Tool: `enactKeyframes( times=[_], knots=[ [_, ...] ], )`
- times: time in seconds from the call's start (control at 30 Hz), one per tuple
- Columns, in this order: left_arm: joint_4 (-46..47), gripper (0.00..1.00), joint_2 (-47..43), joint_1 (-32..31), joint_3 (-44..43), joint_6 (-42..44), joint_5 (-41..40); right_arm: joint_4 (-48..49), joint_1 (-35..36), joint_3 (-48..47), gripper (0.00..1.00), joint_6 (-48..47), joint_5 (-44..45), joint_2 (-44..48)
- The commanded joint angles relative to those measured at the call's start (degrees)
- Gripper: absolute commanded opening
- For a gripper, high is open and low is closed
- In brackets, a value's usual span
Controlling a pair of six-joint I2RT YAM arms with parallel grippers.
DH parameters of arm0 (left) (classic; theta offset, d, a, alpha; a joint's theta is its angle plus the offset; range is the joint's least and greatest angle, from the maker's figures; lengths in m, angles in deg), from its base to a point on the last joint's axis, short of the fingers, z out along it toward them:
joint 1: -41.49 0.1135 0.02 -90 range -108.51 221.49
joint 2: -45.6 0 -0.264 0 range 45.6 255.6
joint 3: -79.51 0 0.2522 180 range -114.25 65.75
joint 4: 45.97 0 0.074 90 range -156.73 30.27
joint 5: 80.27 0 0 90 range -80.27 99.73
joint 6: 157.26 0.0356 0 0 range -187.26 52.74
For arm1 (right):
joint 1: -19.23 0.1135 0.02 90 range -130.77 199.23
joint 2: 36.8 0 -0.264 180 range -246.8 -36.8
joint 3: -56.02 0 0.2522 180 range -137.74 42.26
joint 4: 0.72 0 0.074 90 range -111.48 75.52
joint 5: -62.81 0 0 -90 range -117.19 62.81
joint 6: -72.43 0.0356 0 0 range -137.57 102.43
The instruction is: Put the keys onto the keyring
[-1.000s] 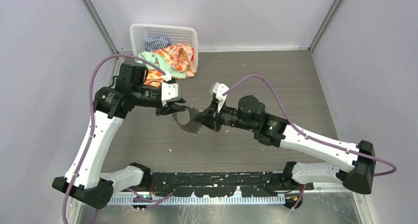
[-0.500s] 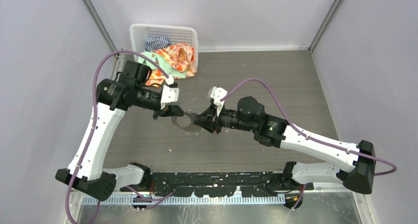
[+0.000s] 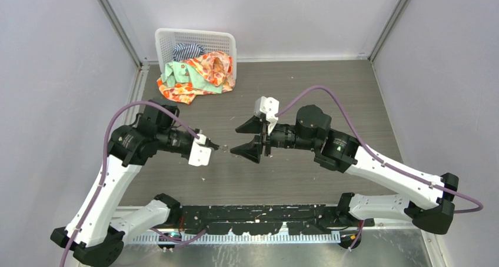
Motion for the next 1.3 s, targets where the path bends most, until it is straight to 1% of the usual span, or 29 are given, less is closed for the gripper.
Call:
enactKeyframes(
  times=[0.0,0.07,0.1,0.2,0.27,0.4,0.5,0.53,0.67,0.83,1.27],
  knots=[
    [6.17,0.00,-1.71,-1.93,1.15,7.31,-2.36,-10.96,-0.96,-8.11,0.65,-1.66,-10.76,-3.85],
    [6.81,0.00,-3.22,-2.40,2.90,11.55,-2.81,-13.87,-2.28,-10.12,0.64,-1.01,-15.11,-5.41],
    [7.23,0.00,-4.31,-2.63,4.27,15.91,-3.02,-14.73,-3.18,-10.84,0.64,-0.33,-17.28,-6.23],
    [9.77,0.00,-8.27,-3.12,9.45,26.28,-3.81,-14.87,-6.40,-12.41,0.62,3.98,-24.92,-8.23],
    [10.96,0.00,-10.37,-3.16,12.15,31.81,-3.62,-14.29,-7.65,-12.83,0.62,6.07,-28.20,-9.31],
    [12.92,0.00,-12.17,-3.26,14.54,35.72,-2.29,-13.70,-7.62,-13.05,0.61,7.90,-30.58,-11.29],
    [14.63,0.00,-13.42,-3.26,16.08,39.25,-1.78,-12.34,-7.68,-12.99,0.58,10.25,-31.89,-13.11],
    [15.23,0.00,-13.87,-3.26,16.68,40.50,-1.31,-10.31,-7.67,-12.74,0.56,11.75,-32.11,-13.67],
    [15.97,0.00,-15.01,-3.25,17.83,43.18,-0.66,-5.75,-7.73,-11.28,0.50,16.80,-31.94,-14.94],
    [16.97,0.00,-15.10,-3.26,17.82,41.86,-0.84,-2.22,-7.71,-9.40,0.44,20.71,-31.63,-15.61],
    [17.31,0.00,-15.61,-3.26,17.57,41.43,-0.56,-2.91,-7.72,-6.19,0.44,21.39,-27.62,-15.13]
  ],
)
